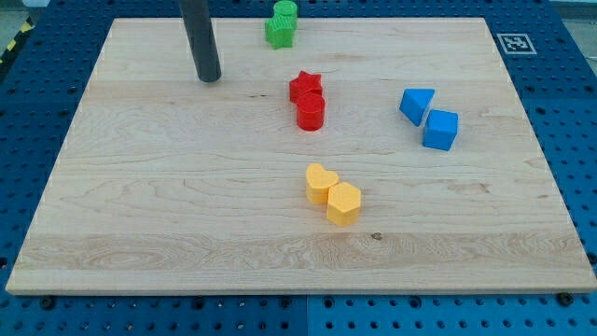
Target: Point the arm to the bottom left of the green star
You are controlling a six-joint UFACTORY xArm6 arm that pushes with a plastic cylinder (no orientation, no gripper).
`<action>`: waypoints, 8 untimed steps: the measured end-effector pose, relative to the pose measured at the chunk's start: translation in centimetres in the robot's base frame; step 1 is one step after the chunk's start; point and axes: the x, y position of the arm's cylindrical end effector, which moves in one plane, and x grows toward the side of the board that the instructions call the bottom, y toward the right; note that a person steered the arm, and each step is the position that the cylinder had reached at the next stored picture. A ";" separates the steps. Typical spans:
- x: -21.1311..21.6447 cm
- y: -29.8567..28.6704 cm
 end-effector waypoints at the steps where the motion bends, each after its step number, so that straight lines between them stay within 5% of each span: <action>1: 0.0 0.0; 4: -1.7 0.0; 8: -11.3 1.2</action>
